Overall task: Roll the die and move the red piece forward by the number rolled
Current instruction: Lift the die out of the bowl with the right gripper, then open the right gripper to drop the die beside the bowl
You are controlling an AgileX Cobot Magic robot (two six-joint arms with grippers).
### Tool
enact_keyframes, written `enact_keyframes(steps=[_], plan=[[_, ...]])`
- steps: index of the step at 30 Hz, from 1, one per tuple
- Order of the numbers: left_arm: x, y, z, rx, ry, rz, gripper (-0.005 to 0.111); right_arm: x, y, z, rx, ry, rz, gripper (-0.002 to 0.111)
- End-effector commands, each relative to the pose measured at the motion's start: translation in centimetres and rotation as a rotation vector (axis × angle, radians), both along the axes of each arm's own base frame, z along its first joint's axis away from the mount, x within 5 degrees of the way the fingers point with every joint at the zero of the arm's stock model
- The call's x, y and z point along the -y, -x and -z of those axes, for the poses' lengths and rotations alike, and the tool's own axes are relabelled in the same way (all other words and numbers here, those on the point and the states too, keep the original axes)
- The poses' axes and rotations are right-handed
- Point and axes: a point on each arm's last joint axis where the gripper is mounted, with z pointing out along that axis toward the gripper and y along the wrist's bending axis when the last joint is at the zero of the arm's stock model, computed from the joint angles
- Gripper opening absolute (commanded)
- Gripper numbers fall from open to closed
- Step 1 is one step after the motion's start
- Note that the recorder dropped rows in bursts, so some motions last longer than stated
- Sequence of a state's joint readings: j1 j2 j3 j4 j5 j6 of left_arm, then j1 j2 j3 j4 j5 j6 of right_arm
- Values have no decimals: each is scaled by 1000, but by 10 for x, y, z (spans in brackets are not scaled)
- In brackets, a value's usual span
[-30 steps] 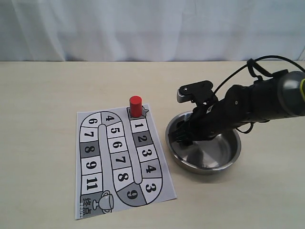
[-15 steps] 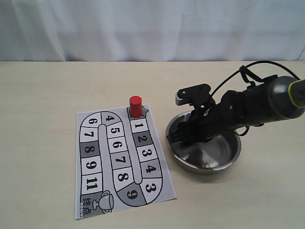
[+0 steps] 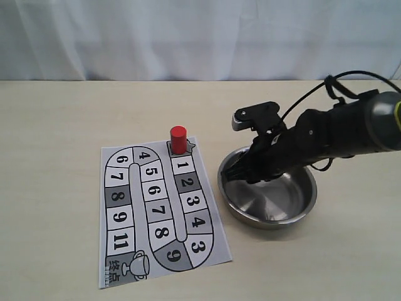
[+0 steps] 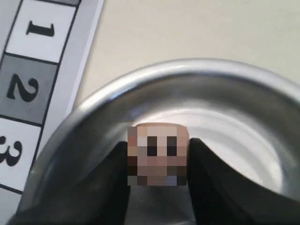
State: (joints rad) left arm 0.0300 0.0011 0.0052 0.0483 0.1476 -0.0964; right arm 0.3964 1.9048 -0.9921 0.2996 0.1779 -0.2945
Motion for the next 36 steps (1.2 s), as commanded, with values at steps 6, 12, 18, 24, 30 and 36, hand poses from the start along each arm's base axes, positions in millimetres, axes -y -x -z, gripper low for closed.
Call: enact_keyframes(steps=[6, 12, 18, 24, 30, 36], plan=[[0, 0, -2, 10, 8, 7, 0, 37, -35, -72, 233, -53, 100, 4], [0, 0, -2, 10, 8, 7, 0, 61, -101, -69, 146, -52, 159, 4], [0, 0, -2, 10, 8, 7, 0, 92, -121, -31, 36, 59, 166, 4], [0, 0, -2, 10, 8, 7, 0, 116, -130, -21, 83, 81, 220, 4], [0, 0, -2, 12, 8, 7, 0, 115, -133, -13, 93, 51, 248, 8], [0, 0, -2, 12, 8, 7, 0, 89, -137, -12, -33, -278, 249, 81]])
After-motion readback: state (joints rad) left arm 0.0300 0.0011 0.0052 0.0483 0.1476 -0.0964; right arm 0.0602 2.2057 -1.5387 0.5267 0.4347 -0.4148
